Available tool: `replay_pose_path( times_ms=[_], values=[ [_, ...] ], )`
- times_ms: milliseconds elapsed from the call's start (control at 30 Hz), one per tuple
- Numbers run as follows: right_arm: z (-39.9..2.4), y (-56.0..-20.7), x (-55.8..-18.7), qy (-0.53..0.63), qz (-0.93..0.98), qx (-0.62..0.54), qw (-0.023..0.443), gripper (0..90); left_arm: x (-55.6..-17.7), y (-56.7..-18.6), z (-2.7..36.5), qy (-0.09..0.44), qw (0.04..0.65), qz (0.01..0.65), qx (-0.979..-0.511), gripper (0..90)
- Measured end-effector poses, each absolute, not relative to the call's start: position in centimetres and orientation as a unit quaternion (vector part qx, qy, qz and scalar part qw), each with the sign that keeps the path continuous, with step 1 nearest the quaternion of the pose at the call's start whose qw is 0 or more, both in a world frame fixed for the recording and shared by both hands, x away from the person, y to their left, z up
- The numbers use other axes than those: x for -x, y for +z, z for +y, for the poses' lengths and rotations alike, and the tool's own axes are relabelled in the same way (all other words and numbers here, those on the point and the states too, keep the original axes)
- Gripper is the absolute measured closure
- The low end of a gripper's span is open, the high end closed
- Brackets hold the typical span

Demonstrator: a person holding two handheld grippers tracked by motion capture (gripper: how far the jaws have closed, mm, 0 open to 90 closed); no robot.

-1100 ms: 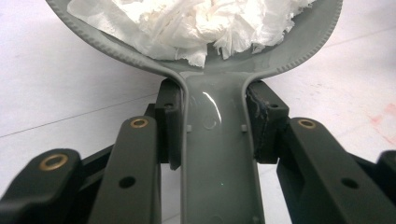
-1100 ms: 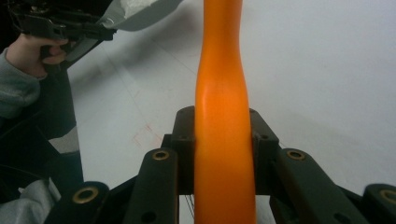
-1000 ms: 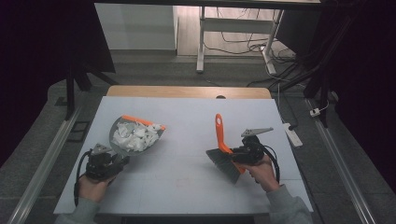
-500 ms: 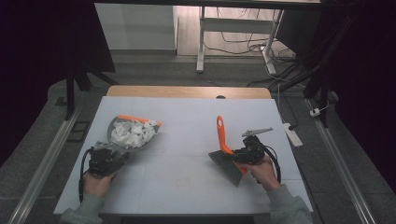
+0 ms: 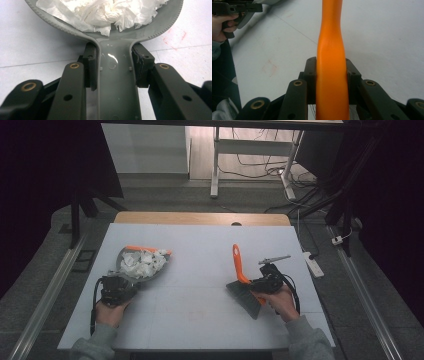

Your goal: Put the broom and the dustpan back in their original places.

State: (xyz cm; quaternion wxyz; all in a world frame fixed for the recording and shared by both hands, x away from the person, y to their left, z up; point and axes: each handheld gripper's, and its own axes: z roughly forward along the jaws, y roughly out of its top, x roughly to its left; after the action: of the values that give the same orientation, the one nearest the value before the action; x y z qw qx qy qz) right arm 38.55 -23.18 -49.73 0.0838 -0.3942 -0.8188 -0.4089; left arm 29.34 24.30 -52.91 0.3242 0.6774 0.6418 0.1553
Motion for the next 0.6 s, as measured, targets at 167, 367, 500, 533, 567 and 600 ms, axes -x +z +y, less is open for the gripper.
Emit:
replay_pose_path(
  times_ms=[167,367,500,533,567,600],
  values=[
    [-23.5,-50.1,-39.2,-0.397,-0.816,0.411,0.086,69.6,-29.8,-53.3,24.0,0.155,0.312,0.649,-0.677,61.8],
    [-23.8,-50.4,-39.7,-0.378,-0.82,0.423,0.074,68.1,-30.1,-53.6,23.6,0.154,0.303,0.652,-0.678,61.6],
    [-23.9,-50.6,-39.9,-0.374,-0.821,0.427,0.07,67.3,-30.2,-53.7,23.4,0.156,0.304,0.652,-0.677,61.6],
    [-23.9,-50.7,-40.0,-0.373,-0.821,0.427,0.069,67.1,-30.2,-53.7,23.3,0.157,0.304,0.653,-0.676,61.6],
    [-23.9,-50.7,-40.0,-0.371,-0.821,0.428,0.07,66.7,-30.2,-53.7,23.3,0.156,0.303,0.652,-0.677,61.5],
    [-23.9,-50.7,-40.1,-0.37,-0.822,0.428,0.065,66.1,-30.2,-53.7,23.3,0.157,0.303,0.653,-0.676,61.5]
  ],
)
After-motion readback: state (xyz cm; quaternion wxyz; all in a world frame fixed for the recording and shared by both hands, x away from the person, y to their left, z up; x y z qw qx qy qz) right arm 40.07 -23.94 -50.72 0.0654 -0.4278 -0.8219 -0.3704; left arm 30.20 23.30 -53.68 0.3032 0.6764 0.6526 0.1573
